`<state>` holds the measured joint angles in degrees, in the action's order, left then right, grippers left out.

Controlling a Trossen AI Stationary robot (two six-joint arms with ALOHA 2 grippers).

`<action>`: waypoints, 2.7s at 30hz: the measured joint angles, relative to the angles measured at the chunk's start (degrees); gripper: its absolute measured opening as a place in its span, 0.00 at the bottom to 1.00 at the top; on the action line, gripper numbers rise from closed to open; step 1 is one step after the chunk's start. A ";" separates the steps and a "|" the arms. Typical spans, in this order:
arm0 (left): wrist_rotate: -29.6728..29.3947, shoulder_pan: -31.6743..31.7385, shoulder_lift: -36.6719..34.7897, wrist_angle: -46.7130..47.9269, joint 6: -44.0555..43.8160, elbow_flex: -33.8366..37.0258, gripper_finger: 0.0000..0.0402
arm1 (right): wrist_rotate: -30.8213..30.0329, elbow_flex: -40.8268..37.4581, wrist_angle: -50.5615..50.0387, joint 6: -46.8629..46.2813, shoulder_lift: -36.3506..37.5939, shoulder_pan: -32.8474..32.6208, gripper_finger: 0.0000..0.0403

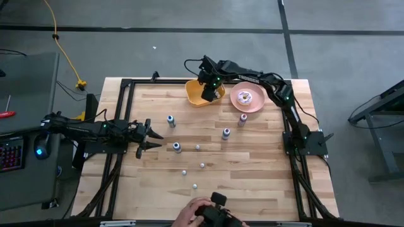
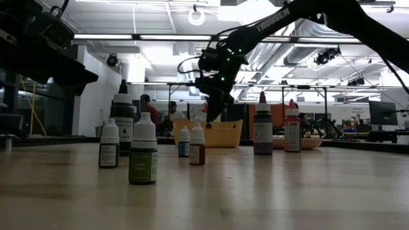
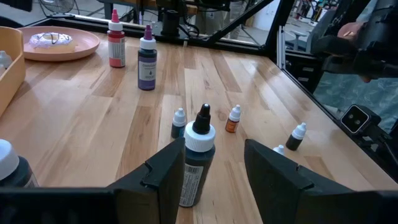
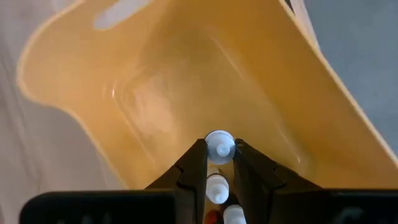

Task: Pick & Place food coloring
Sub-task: Put the small green food coloring bottle into the yellow bin

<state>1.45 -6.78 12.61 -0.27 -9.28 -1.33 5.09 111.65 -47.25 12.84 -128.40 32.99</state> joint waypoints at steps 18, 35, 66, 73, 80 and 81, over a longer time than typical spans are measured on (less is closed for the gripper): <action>0.02 0.00 -0.01 0.00 0.02 0.00 0.41 | 1.06 2.70 -3.67 -9.42 -3.67 1.67 0.16; 0.02 0.01 -0.01 0.00 0.00 0.00 0.41 | 2.05 2.70 -3.87 -3.40 -3.96 2.39 0.18; 0.02 0.00 -0.01 0.00 0.02 -0.01 0.41 | 4.78 2.61 -4.28 -1.86 -3.96 3.87 0.18; 0.02 0.00 -0.01 0.00 0.02 0.01 0.41 | 5.04 2.59 -4.45 -1.84 -3.97 4.33 0.18; 0.02 -0.01 0.00 0.01 0.02 0.01 0.41 | 6.74 2.59 -4.43 -1.81 -3.98 4.53 0.18; 0.02 0.01 -0.01 0.00 0.00 0.01 0.41 | 6.87 2.59 -4.43 -1.75 -3.98 4.53 0.18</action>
<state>1.48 -6.76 12.60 -0.27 -9.28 -1.32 11.96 114.24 -51.68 11.09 -132.38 37.52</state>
